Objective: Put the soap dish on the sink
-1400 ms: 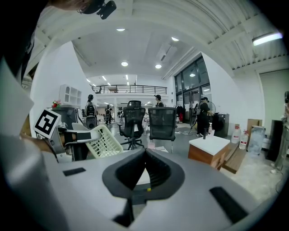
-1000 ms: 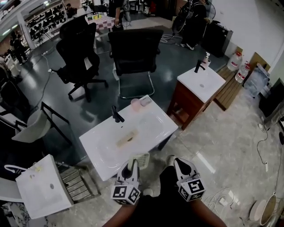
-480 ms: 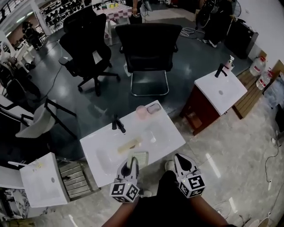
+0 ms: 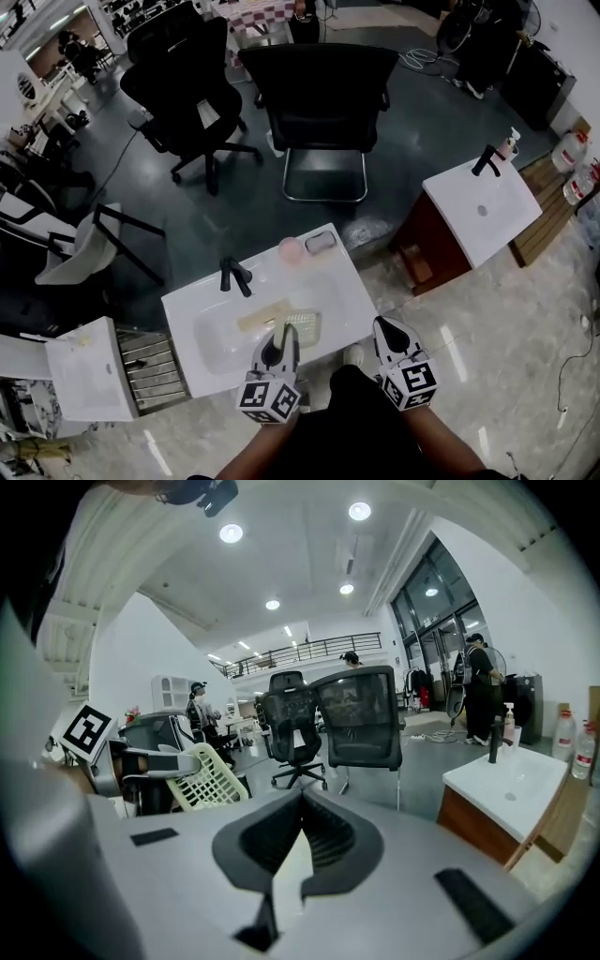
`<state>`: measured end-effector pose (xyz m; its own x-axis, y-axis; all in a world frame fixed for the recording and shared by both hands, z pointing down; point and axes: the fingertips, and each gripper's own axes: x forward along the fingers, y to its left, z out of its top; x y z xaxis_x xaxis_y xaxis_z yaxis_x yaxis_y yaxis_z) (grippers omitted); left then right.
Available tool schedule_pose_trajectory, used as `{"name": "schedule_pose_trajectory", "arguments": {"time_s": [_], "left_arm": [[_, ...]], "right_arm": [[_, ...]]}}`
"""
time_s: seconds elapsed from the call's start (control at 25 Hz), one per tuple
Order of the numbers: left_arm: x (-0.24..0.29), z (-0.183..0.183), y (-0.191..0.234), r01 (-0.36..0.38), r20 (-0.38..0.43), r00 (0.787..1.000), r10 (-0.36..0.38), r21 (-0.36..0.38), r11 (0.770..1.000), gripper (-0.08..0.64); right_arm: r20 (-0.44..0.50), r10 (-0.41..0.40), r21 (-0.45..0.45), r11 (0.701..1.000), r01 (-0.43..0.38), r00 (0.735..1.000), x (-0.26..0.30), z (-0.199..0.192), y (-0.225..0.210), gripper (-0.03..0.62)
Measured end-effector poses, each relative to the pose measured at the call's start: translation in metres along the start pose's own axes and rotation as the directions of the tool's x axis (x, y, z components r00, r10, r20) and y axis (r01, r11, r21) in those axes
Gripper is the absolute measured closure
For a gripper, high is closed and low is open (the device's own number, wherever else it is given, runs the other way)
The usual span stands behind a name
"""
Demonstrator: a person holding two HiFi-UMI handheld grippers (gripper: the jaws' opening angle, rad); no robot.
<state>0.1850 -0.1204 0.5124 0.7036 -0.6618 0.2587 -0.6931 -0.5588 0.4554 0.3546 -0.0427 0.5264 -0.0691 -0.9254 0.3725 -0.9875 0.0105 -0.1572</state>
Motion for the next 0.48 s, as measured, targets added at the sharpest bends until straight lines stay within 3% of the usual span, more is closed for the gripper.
{"name": "schedule_pose_trajectory", "arguments": {"time_s": [0.16,0.48], "left_arm": [[0.019,0.000,0.000,-0.053,0.001,0.999,0.053,-0.022,0.998,0.514],[0.031,0.006,0.016,-0.185,0.023,0.983,0.185,0.012,0.983,0.514]], "right_arm": [[-0.003,0.048,0.008,0.999,-0.048,0.999,0.016,0.005,-0.016,0.594],[-0.012,0.169,-0.003,0.986,-0.169,0.986,0.052,0.012,-0.026,0.594]]}}
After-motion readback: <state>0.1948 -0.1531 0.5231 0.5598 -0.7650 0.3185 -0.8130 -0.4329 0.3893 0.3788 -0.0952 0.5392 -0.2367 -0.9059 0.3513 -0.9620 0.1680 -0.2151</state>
